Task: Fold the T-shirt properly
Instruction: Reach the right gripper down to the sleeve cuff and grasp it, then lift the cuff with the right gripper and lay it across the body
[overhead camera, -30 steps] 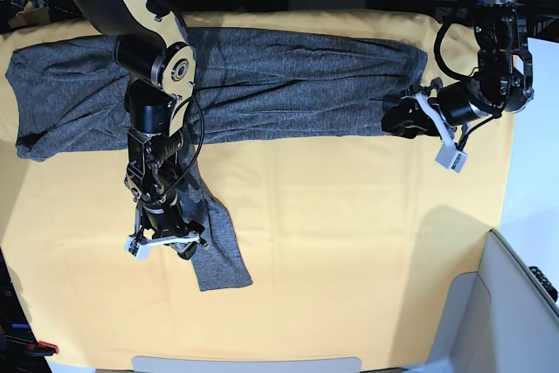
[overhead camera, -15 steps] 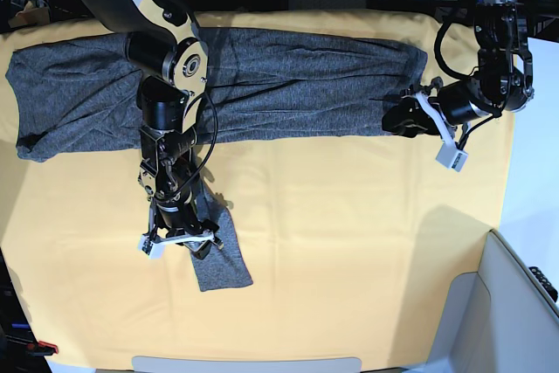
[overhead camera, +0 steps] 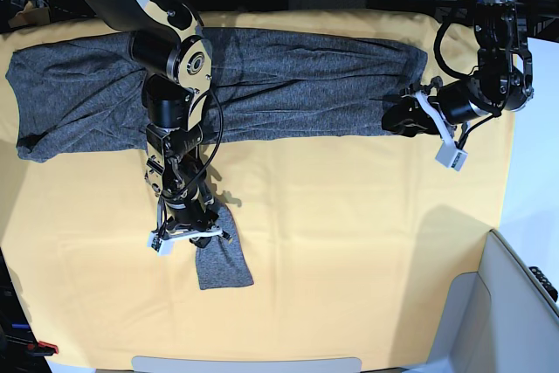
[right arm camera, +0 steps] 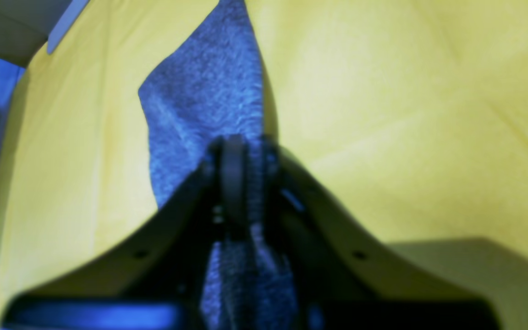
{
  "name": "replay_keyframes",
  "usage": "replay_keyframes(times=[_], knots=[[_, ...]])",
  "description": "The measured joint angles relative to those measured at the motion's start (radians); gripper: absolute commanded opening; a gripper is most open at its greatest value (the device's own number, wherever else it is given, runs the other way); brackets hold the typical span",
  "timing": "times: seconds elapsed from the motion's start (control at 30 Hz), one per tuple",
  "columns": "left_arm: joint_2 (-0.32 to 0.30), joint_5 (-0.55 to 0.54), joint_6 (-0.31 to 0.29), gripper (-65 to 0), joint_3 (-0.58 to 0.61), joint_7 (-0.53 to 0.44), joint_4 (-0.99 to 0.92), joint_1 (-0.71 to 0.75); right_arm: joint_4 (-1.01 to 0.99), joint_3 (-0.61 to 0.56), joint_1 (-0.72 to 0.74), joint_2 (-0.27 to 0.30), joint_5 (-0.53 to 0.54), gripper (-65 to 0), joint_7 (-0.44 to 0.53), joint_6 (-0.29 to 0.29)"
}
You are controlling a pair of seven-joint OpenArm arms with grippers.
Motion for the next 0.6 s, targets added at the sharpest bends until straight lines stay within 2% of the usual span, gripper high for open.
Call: replay_keyframes(times=[0.13, 0.23, 0.33, 0.43, 0.47, 0.53, 0.6], knots=[[0.000, 0.000, 0.000, -45.7, -0.002, -0.007, 0.000, 0.000, 0.053, -0.200, -0.036, 0.009, -0.007, -65.0, -0.018, -0.017], [0.000, 0.000, 0.000, -48.9, -0.007, -0.012, 0.005, -0.006, 0.225, -0.392, -0.149, -0.005, -0.012, -65.0, -0.048, -0.007], [0.005, 0.001, 0.001, -49.6, -0.053, -0.008, 0.040, -0.002, 0.433, -0.566, -0.287, 0.000, -0.010, -65.0, -0.066, -0.002], [0.000, -0.005, 0.000, -49.7, -0.127, -0.016, 0.090, -0.002, 0.653, -0.711, -0.410, 0.042, -0.005, -65.0, -0.064, 0.008], [-0.002, -0.003, 0.000, -49.7, -0.149, -0.014, 0.098, -0.004, 0.724, -0.754, -0.446, 0.060, -0.014, -65.0, -0.064, -0.005], [-0.003, 0.001, 0.005, -49.7, -0.192, -0.005, 0.106, -0.005, 0.861, -0.812, -0.518, 0.096, -0.043, -65.0, -0.061, 0.000], [-0.002, -0.001, 0.001, -49.7, -0.217, 0.000, 0.111, 0.000, 1.004, -0.862, -0.607, 0.126, -0.099, -65.0, -0.059, -0.039]])
